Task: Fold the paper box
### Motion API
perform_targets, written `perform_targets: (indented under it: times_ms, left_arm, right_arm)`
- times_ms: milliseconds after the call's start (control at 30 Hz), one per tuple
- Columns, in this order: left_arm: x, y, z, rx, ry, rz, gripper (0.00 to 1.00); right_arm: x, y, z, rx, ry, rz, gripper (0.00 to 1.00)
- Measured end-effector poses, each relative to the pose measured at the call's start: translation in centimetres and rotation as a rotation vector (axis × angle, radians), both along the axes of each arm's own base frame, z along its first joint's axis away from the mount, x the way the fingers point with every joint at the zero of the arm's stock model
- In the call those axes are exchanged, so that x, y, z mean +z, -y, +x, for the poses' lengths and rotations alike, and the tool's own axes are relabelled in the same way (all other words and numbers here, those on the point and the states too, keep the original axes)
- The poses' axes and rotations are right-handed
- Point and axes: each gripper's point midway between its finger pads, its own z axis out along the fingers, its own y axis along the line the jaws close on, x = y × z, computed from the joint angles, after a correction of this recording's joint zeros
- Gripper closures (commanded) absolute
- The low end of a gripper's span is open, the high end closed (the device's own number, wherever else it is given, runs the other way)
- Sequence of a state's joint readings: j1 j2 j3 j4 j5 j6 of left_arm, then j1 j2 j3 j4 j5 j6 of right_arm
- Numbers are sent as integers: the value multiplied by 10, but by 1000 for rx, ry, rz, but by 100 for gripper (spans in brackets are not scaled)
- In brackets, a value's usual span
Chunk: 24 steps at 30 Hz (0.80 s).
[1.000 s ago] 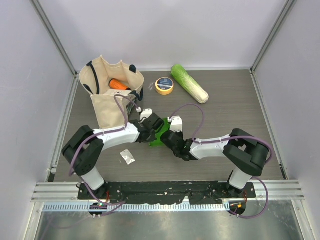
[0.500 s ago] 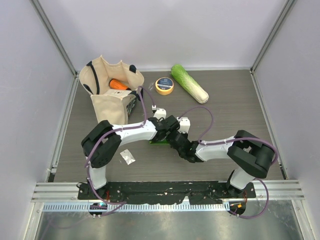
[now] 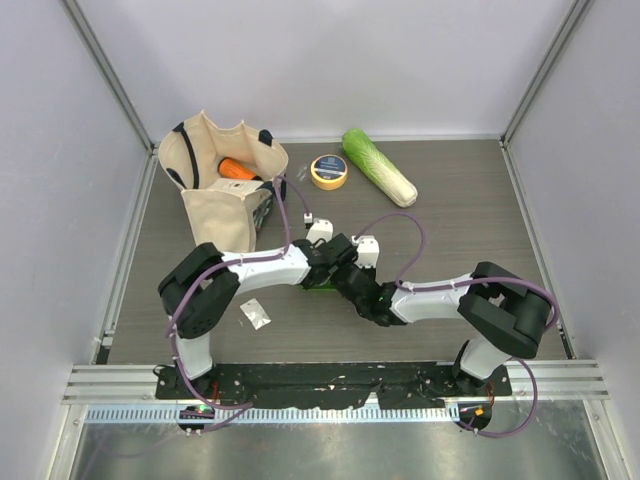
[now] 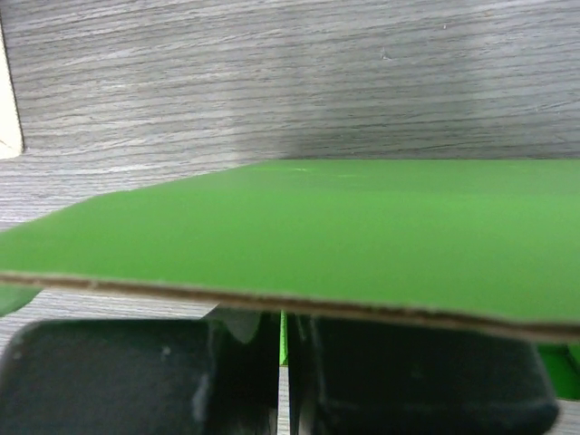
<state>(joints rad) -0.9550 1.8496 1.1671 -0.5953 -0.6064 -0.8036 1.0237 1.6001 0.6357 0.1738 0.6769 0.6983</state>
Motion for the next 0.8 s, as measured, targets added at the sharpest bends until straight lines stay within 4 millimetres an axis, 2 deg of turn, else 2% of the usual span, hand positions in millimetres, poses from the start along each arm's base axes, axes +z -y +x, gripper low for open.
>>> perform_targets:
  times_ms: [33,67,233,333,567,633,700,800]
  left_arm:
    - [1,0,0,-1,1,-3,78]
    - [0,1,0,-1,2,-6,62]
    - [-3,5,-9,-17,-20,-64,46]
    - [-2,-2,-17,-23,-32,-71,38]
    - [2,-3,-35,-53,-74,-118,34]
    - [5,-2,-40,-65,-85,-148,28]
    - [8,-3,-51,-83,-108,-202,25]
    - [16,-4,-66,-110,-130,-272,21]
  right_arm:
    - [0,1,0,0,-2,-2,92]
    - [0,1,-1,2,-5,-8,91]
    - [0,1,-7,20,-11,-41,85]
    - [0,0,-13,50,-25,-63,80]
    - [-6,0,-26,109,-89,-100,67]
    - [-6,0,-29,122,-103,-101,61]
    - [-5,-2,-34,144,-121,-94,57]
    - [3,-5,-38,170,-128,-60,56]
